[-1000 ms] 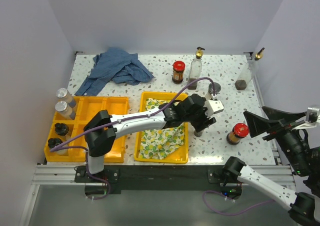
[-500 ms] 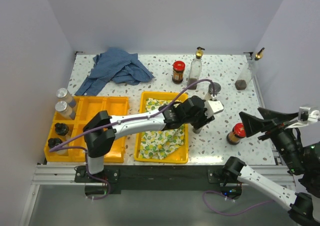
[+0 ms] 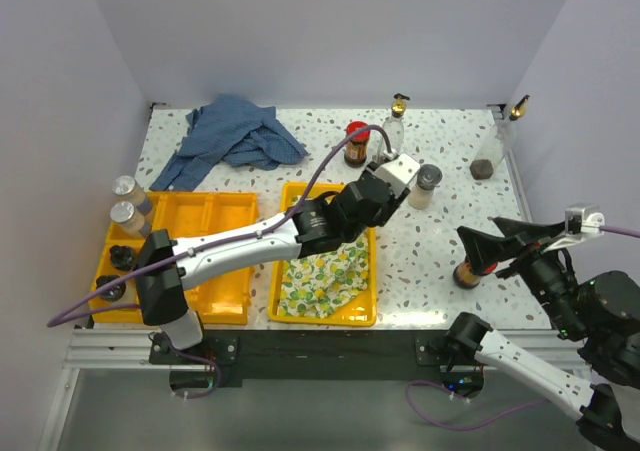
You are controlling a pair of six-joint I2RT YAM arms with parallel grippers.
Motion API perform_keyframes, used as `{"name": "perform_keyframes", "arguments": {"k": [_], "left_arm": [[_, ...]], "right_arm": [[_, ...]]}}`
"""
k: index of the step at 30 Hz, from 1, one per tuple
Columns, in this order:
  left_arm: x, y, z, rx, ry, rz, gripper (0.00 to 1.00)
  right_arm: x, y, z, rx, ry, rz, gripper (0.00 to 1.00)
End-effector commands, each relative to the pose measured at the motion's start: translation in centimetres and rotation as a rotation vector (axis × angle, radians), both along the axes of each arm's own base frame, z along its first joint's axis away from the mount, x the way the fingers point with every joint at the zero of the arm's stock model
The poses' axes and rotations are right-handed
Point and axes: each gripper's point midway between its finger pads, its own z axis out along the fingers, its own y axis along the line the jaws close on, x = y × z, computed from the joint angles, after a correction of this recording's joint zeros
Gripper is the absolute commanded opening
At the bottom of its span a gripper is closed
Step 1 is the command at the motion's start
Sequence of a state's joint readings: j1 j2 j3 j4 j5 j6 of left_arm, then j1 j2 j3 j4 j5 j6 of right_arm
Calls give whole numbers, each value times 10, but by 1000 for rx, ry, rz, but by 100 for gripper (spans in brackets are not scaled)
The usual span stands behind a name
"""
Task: Organize the condiment bottles
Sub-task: Place the bottle in the storage box.
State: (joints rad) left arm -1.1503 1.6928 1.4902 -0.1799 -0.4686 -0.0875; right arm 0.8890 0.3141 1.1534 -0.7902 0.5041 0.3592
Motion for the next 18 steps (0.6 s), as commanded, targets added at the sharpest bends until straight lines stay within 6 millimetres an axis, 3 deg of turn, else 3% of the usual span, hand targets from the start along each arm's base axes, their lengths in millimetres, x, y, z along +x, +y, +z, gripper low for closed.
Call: {"name": "perform_keyframes", "arguments": {"k": [1, 6, 7, 9, 10, 12, 13, 15, 16, 18], "left_arm": [[39, 81, 69, -130, -75, 354, 0], [65, 167, 63, -193, -5, 576, 0], [70, 198, 63, -203, -16, 648, 0], [70, 229, 62, -216, -20, 725, 0], [71, 261, 65, -225, -38, 804, 0], [69, 296, 62, -221, -42, 894, 0], [68, 326, 62, -229, -53, 964, 0], [65, 354, 61, -221, -60, 1025, 0], [62, 378, 61, -223, -71, 1082, 0], [59, 399, 59, -210, -76, 1134, 0]], "right_arm": [[7, 15, -1, 15, 12, 21, 96], [10, 18, -5, 0, 22, 17, 96], [10, 18, -6, -2, 22, 19, 96], [11, 20, -8, -3, 26, 22, 96], [11, 21, -8, 1, 25, 23, 96], [11, 23, -9, 2, 29, 34, 96], [10, 24, -9, 6, 30, 37, 96], [10, 26, -9, 13, 32, 48, 96], [9, 28, -8, 19, 30, 59, 96], [10, 33, -13, 22, 39, 70, 96]]}}
